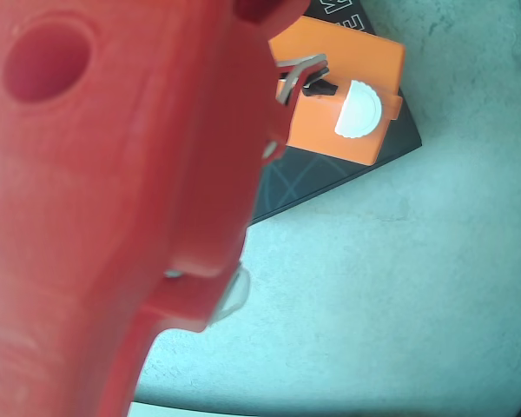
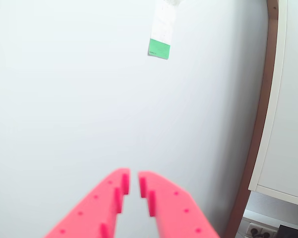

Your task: Grab the white handle of the orange box

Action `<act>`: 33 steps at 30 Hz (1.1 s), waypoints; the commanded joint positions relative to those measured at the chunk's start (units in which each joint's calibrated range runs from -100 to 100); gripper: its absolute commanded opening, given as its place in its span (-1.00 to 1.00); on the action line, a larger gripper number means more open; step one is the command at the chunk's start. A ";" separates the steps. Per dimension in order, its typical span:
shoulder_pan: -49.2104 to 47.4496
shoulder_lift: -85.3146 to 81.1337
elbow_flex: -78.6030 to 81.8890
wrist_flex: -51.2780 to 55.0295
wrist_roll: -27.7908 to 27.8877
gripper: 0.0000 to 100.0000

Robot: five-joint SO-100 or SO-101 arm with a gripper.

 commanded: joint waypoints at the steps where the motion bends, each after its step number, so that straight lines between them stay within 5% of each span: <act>1: -11.94 -0.14 4.24 10.54 2.14 -0.97; 19: -10.86 -0.47 2.29 9.19 0.68 -0.95; 27: -6.05 -0.56 -13.13 -4.35 0.89 -0.63; 33: -8.61 -3.85 -26.42 -11.20 15.77 -0.63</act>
